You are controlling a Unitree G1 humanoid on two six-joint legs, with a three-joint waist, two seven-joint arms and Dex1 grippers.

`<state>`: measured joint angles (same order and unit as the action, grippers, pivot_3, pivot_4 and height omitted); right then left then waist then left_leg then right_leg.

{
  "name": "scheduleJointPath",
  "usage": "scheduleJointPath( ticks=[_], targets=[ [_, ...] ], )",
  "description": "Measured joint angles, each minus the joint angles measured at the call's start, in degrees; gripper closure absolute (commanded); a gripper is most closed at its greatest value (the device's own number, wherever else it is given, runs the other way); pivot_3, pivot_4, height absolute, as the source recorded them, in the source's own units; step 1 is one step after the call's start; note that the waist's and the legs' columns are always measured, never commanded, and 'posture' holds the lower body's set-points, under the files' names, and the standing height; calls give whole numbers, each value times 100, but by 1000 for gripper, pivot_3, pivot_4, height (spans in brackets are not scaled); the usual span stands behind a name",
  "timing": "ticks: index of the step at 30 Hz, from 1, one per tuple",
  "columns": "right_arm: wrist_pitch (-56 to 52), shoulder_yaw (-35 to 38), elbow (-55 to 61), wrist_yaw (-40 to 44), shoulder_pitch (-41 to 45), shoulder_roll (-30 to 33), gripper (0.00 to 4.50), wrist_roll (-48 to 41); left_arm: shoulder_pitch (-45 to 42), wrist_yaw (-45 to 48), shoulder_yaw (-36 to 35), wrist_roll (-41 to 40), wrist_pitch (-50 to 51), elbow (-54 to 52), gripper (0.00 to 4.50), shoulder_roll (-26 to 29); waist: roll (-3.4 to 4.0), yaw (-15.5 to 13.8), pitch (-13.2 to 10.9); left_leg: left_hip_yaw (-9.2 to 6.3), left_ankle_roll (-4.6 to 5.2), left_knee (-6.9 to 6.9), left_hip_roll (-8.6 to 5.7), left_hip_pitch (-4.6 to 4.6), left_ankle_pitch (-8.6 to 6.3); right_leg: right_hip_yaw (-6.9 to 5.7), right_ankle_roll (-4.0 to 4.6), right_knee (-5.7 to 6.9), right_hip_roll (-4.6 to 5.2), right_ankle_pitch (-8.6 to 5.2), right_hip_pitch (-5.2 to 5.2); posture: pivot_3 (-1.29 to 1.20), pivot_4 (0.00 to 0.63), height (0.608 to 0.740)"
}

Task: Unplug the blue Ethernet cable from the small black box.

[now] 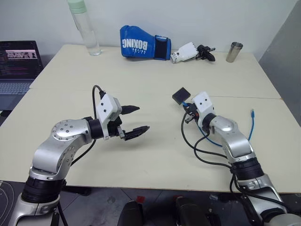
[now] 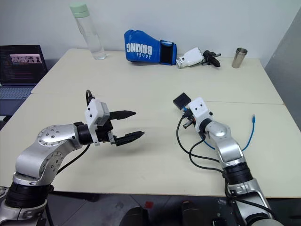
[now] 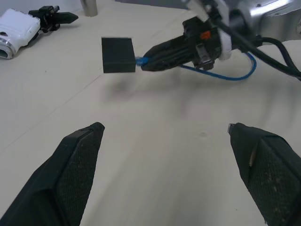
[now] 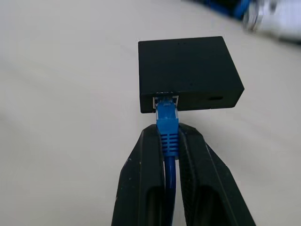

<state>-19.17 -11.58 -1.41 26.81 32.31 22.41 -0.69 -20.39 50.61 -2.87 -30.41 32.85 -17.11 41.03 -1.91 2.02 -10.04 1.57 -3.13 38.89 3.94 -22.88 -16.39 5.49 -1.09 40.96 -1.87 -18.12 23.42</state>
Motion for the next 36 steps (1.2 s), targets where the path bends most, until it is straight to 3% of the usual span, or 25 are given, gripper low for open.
scheduleJointPath(
  ticks=[7, 11, 16, 25, 36],
  targets=[
    [2138, -689, 126, 808, 306, 677, 4371, 799, -425, -116, -453, -888, 807, 472, 0, -316, -2, -6, -1, -1, 0, 4, -1, -2, 0, -4, -1, 2, 1, 0, 1, 0, 150, 740],
    [3363, -866, 80, 1081, 674, 724, 4371, 998, -774, -145, -667, -1397, 1356, 798, 0, -340, -4, 2, 0, -11, -1, 4, 0, 0, 1, -8, 0, 2, 1, 0, -3, 0, 150, 740],
    [4219, -1034, -266, 1270, 890, 652, 4371, 1140, -1013, -200, -701, -1708, 1786, 1125, 0, -387, -4, -4, 0, -15, -18, 7, 0, 2, 11, -5, 0, 4, 5, 1, -4, 0, 150, 740],
    [4762, -1153, -577, 1431, 1060, 454, 4371, 1297, -1150, -255, -926, -2155, 2190, 1235, 0, -537, -3, -2, 0, -27, -25, 7, 4, 3, 15, -6, 1, 8, 7, 1, -4, 0, 150, 740],
    [4895, -1155, -718, 1450, 1115, 371, 4371, 1298, -1132, 33, -1048, -2344, 2341, 1258, 2334, -352, -3, -2, 0, -28, -26, 7, 3, 4, 15, -6, 1, 9, 11, 1, -4, 0, 150, 740]
  ],
)
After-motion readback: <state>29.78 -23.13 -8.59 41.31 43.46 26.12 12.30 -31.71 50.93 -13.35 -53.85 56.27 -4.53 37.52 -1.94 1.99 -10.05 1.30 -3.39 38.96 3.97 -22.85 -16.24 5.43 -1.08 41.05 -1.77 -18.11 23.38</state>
